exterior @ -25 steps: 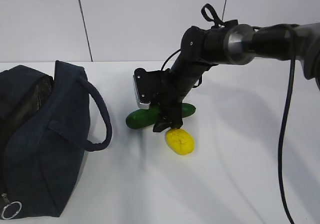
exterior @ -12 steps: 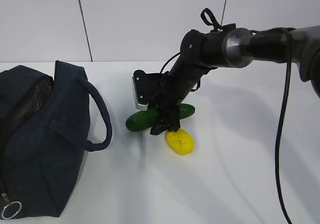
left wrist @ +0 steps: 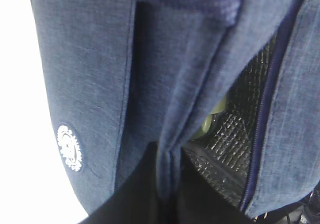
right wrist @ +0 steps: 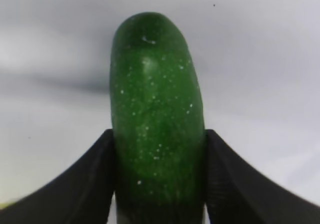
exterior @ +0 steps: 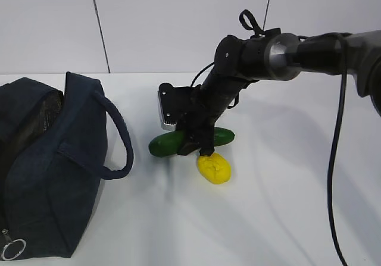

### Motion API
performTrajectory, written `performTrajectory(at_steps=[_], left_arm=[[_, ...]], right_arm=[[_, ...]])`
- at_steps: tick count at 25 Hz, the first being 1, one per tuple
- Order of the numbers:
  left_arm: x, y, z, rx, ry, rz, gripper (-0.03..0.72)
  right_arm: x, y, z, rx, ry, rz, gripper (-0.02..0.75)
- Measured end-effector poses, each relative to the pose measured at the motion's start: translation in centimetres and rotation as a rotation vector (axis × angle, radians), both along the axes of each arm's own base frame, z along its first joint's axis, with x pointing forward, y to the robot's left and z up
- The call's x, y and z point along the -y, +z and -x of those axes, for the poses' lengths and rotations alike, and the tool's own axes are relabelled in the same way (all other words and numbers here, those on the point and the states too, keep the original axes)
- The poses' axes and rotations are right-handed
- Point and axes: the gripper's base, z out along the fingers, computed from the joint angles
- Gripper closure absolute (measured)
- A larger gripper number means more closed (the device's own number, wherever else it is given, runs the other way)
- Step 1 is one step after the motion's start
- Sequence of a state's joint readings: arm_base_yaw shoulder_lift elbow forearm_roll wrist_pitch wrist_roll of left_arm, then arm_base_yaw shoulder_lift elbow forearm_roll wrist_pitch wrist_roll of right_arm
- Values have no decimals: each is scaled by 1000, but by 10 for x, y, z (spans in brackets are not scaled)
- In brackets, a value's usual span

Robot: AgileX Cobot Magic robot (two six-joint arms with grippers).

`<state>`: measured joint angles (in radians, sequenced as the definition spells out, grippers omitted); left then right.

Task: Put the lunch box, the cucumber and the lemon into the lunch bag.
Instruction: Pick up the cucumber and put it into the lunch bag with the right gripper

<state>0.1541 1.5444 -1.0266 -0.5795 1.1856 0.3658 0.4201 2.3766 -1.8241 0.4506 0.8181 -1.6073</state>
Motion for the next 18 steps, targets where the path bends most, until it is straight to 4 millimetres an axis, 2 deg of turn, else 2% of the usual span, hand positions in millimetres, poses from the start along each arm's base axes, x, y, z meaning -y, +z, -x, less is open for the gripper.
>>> performTrajectory(at_steps=[4,7,12,18], left_arm=[[0,0,0,0,0,0,692],[0,0,0,0,0,0,692],[0,0,0,-1,-1,1,692],[0,0,0,-1,1,5,692]], right_arm=[[0,0,0,0,0,0,386],[0,8,0,9,-11,-9,387],[1,39,1,36,-59,-27,390],[8,79,7,-40,-255,-24,390]])
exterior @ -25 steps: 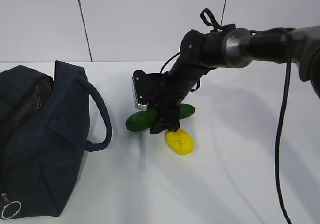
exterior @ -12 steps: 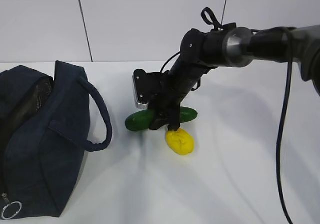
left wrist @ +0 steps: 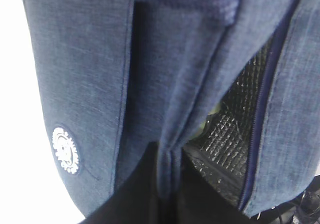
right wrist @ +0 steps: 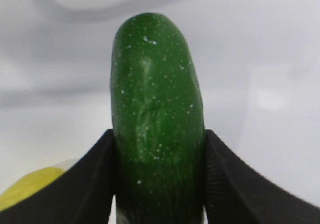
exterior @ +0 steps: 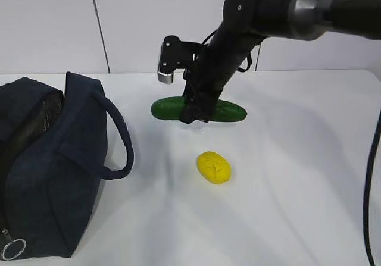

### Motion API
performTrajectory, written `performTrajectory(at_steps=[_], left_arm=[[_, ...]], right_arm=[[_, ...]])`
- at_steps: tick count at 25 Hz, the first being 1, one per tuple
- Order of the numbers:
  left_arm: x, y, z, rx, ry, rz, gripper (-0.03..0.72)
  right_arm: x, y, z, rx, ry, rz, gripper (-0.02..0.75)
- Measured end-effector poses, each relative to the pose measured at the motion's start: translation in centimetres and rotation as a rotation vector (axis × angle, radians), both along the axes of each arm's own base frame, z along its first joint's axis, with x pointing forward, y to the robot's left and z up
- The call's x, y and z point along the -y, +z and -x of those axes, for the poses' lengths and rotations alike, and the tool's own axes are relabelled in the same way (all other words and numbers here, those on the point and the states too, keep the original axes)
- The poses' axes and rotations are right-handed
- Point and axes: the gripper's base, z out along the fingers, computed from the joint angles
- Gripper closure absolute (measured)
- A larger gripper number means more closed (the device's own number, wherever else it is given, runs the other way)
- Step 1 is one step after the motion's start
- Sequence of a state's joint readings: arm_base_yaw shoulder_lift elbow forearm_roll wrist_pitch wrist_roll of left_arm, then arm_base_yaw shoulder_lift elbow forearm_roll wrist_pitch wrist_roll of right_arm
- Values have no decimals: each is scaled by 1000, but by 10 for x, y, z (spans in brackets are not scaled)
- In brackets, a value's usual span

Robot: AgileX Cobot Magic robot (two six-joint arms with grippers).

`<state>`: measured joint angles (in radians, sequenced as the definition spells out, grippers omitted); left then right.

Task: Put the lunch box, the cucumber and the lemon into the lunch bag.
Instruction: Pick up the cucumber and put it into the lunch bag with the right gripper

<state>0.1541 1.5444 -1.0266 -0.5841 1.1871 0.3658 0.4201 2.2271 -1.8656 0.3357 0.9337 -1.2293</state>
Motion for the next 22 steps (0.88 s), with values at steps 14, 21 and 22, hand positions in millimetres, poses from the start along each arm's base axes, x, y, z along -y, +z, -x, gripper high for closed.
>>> performTrajectory(at_steps=[14,21,22], left_arm=[[1,1,-1,2,8,17,692],[1,1,-1,2,8,19,692],[1,1,-1,2,8,19,692]], right_arm=[[1,116,17,-261,-566,-243,391],[-2,122,21,-444,-833,-348,391],[-3,127,24,-469,-840,-374,391]])
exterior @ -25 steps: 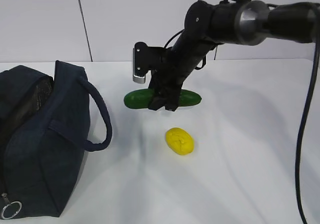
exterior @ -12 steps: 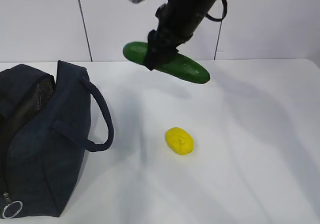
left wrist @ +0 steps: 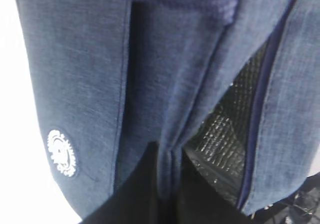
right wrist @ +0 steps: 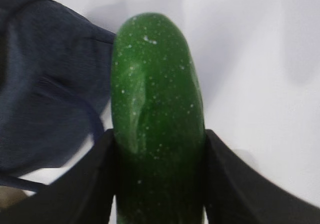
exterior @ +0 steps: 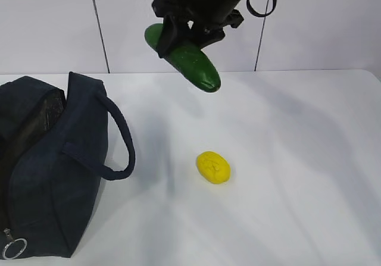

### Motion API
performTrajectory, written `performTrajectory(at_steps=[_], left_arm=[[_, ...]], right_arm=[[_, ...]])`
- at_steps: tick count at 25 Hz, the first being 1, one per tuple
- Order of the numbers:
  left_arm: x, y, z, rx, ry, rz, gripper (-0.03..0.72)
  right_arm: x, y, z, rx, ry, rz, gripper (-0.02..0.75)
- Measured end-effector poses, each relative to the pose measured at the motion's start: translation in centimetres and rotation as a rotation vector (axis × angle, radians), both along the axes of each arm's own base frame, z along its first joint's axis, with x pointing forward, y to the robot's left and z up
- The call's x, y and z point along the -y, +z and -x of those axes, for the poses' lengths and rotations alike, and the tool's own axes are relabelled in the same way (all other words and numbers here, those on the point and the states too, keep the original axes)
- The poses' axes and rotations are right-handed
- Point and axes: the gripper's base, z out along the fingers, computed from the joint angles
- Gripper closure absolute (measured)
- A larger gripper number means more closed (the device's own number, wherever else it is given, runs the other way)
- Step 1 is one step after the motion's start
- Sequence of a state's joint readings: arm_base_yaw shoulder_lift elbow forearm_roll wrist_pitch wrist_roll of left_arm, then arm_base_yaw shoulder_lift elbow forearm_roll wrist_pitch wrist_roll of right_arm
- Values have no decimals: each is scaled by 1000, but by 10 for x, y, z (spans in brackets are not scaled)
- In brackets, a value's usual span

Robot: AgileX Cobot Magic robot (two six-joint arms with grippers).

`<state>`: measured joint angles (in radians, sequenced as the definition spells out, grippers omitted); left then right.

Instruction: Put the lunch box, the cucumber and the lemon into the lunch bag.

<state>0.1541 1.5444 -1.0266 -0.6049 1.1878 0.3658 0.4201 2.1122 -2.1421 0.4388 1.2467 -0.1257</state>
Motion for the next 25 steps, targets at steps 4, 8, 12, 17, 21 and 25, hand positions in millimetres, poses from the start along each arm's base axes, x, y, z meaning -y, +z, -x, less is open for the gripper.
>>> performTrajectory(at_steps=[4,8,12,17,21,25], left_arm=[[0,0,0,-1,0,2,692],[2,1,-1,2,9,22,692],[5,3,-2,7,28,67,692],[7,5,-4,3,66,104,692],[6,6,-8,21,119,107,692],[7,7,-11,40,153,126,692]], right_arm=[[0,30,15,-12,-41,-104,391],[2,55,28,-29,-74,-188,391],[-5,70,38,-92,-51,-329,391],[-26,78,55,-145,15,-417,391],[-46,77,69,-161,70,-414,391],[-66,56,68,-222,90,-390,392]])
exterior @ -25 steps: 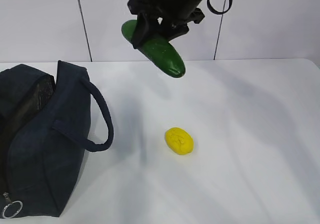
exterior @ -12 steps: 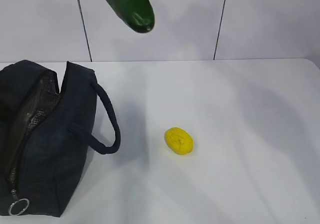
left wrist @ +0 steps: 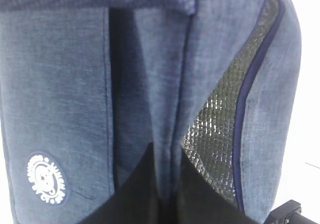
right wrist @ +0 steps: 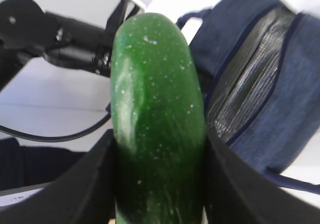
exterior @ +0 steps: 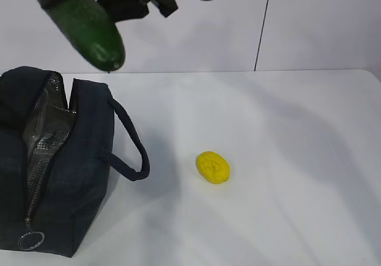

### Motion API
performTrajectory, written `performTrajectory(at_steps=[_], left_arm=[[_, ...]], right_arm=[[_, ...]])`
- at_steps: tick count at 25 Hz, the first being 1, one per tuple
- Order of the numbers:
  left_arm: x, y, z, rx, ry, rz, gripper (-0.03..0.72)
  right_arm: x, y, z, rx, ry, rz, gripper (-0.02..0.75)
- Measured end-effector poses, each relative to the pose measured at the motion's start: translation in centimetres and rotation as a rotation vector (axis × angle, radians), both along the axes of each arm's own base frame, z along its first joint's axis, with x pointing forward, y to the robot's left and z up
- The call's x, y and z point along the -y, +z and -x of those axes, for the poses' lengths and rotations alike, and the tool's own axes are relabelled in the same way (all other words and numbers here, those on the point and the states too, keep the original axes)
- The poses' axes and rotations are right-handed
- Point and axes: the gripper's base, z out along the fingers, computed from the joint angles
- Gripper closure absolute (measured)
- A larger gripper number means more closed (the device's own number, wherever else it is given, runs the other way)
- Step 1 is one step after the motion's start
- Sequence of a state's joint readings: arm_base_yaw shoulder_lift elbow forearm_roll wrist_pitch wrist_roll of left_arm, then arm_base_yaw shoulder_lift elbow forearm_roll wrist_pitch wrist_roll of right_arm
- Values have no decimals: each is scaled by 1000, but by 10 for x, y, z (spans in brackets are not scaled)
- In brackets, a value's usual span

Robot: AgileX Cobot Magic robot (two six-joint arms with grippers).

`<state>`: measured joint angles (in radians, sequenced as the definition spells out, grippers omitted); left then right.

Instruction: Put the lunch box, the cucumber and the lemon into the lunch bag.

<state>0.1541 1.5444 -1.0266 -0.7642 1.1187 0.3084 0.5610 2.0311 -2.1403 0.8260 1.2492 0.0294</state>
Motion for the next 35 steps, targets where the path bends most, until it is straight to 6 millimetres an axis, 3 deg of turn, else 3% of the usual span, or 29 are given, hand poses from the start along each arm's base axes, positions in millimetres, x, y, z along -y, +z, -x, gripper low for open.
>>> performTrajectory(at_steps=[7,17,27,35], left_arm=[[0,0,-1,7,9,0,692],[0,0,-1,8,11,-1,692],[0,0,-1,8,11,-1,692],[0,0,-1,10,14,-2,692]], right_arm=[[-28,-61,-17,-154,12,52,392],[-54,-116,-27,-321,8,22,392],[-55,-126,-44,-240,-197,61,393],[-55,-128,-48,-182,-230,86,393]])
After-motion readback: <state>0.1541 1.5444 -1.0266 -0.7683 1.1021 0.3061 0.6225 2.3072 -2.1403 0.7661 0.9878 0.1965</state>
